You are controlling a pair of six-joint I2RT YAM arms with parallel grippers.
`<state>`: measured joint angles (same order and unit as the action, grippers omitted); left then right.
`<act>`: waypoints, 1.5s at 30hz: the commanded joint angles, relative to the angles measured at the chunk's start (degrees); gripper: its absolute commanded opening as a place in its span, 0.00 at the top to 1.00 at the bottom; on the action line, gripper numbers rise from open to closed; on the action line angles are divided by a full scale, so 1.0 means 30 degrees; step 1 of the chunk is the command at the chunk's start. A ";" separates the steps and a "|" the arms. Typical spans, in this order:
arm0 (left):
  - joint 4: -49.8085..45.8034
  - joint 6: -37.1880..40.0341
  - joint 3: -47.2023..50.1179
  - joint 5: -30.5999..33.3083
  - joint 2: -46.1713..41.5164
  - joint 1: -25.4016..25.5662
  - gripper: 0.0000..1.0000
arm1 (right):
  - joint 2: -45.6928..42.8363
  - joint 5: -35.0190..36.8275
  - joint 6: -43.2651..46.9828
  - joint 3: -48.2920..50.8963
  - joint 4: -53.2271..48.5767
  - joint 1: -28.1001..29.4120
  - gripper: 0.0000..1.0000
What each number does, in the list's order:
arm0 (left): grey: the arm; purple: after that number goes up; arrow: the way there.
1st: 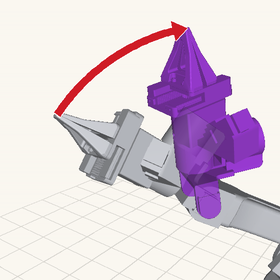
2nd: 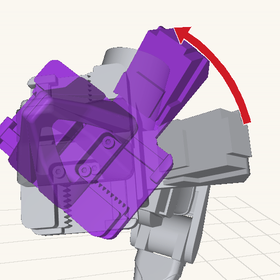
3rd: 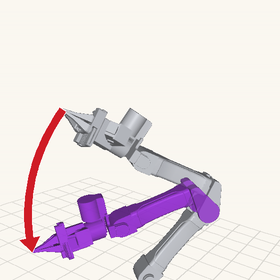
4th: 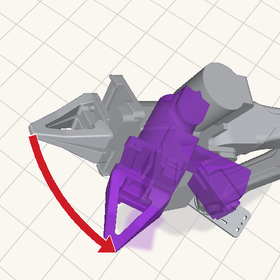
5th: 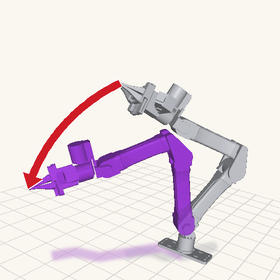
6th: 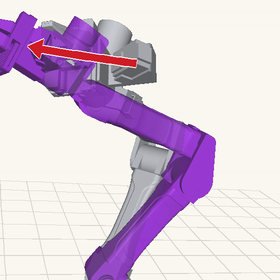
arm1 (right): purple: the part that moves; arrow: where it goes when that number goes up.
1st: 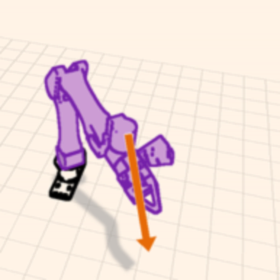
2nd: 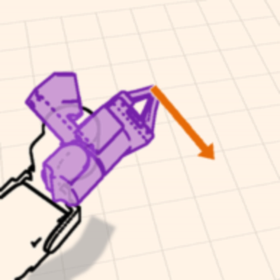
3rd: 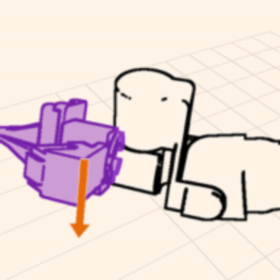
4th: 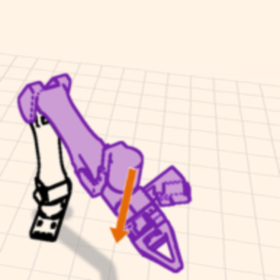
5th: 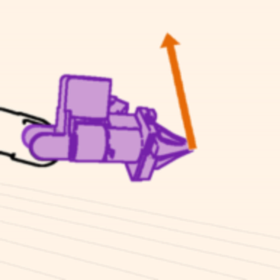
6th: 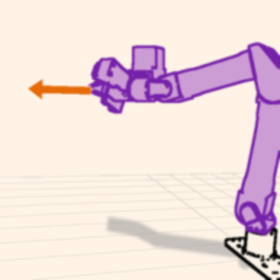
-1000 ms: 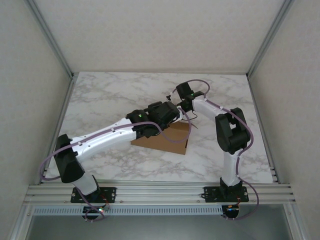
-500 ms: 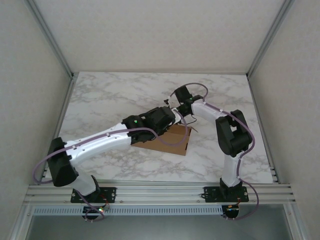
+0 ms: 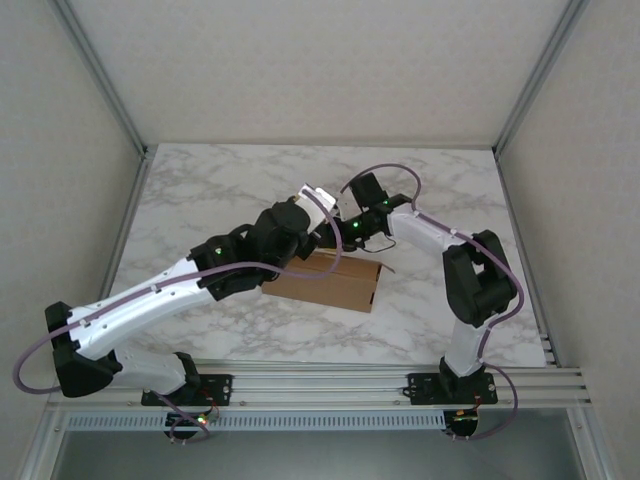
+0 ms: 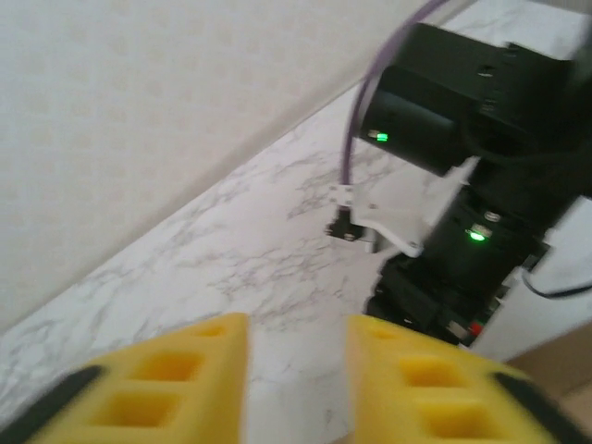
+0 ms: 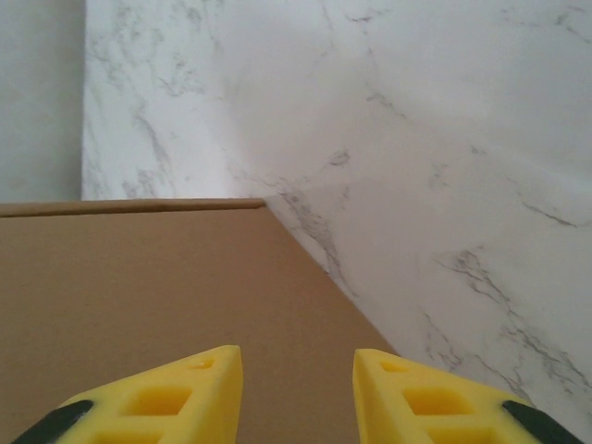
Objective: Fold the paper box
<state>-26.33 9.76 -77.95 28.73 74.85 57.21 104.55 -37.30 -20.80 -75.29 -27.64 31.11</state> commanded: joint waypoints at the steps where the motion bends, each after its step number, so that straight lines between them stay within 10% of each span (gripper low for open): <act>1: 0.0444 -0.2917 -0.0081 0.1822 -0.0035 -0.1062 1.00 | -0.1436 0.2048 0.0169 0.0391 0.0402 0.0126 0.66; 8: 0.2854 -0.5201 0.1852 -0.1799 -0.2962 -0.3769 1.00 | -0.4870 0.7503 -0.0340 0.1211 0.0934 0.0069 0.97; 13: 0.2521 -0.5595 0.2519 -0.1251 -0.3820 -0.5829 0.82 | -0.7725 0.9686 0.0607 0.1008 -0.0373 0.0089 1.00; 20: 0.2858 -0.4813 0.5035 -0.0198 -0.5245 -0.6309 0.69 | -1.1822 1.3205 0.3075 0.1108 -0.4390 0.0142 0.74; 28: 0.3094 0.0838 0.9423 -0.4352 -0.9684 -0.6326 0.48 | -1.8892 1.1892 1.1150 0.5026 -0.4261 0.0568 0.49; 45: -0.1231 0.4505 1.0076 -0.4813 -1.2438 -0.6180 0.47 | -2.0789 0.8443 1.9297 0.7658 -0.6627 0.0578 0.50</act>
<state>-25.39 19.84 -48.51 15.53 39.66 38.57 42.02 -10.66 34.22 -54.35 -49.80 32.51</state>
